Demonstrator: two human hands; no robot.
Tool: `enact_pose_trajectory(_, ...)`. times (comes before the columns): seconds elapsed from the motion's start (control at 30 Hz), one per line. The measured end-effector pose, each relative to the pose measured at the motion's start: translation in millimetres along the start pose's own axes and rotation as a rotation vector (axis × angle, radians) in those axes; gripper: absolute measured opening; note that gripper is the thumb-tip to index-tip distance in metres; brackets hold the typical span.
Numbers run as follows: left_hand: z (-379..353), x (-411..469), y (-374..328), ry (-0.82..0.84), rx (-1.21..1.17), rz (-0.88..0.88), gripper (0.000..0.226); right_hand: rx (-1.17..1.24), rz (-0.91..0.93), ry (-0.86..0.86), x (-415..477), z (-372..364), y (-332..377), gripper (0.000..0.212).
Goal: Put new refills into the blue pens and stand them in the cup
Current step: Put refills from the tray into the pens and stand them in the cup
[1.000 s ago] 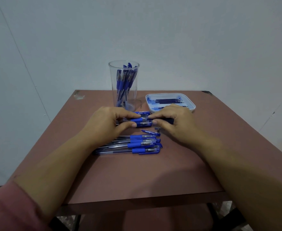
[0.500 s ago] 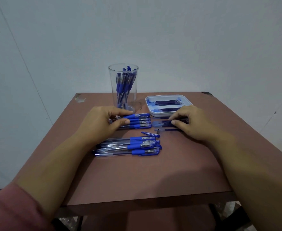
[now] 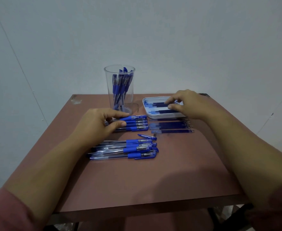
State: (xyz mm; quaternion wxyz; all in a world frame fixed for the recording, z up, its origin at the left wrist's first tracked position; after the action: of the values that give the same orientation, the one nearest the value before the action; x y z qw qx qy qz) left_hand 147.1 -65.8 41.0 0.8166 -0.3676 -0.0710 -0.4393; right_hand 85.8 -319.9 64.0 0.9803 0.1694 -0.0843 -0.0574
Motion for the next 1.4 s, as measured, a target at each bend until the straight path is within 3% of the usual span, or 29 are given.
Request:
enact_pose_trajectory(0.23, -0.4, 1.9, 4.6, 0.007, 0.013, 0.012, 0.03, -0.002, -0.106, 0.246, 33.0, -21.2, -17.0, 0.034)
enact_pose_trajectory(0.6, -2.9, 4.0, 2.0, 0.025, 0.017, -0.009, 0.03, 0.009, -0.071, 0.305, 49.2, -35.6, -25.7, 0.013)
enact_pose_trajectory(0.73, -2.5, 3.8, 1.0, 0.017, -0.003, -0.007, 0.03, 0.067, -0.053, 0.256, 55.4, -37.9, -28.0, 0.006)
enact_pose_trajectory(0.93, -1.9, 4.1, 1.2, 0.02, 0.012, -0.004, 0.031, 0.058, 0.035, 0.098, 48.8, -21.2, -7.4, 0.021)
enact_pose_trajectory(1.17, 0.5, 2.8, -0.1, -0.009, 0.011, -0.005, 0.032, 0.178, 0.195, -0.038, 2.9, 12.0, 49.0, 0.016)
enact_pose_trajectory(1.4, 0.4, 1.6, -2.2, -0.023, -0.031, -0.017, 0.029, 0.295, 0.278, -0.187, -41.6, -2.7, 58.5, 0.017)
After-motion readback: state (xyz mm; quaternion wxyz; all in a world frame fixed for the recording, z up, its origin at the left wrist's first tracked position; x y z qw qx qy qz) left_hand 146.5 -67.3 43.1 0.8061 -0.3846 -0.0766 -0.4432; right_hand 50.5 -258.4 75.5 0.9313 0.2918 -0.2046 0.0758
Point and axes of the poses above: each hand's wrist, its own x-axis towards the middle knuckle, its own z-axis out of the back of the hand, y = z × x, the point moved 9 cm from there along x, towards the middle knuckle, and after that the axes turned 5 degrees about y, right-handed, at the moved point
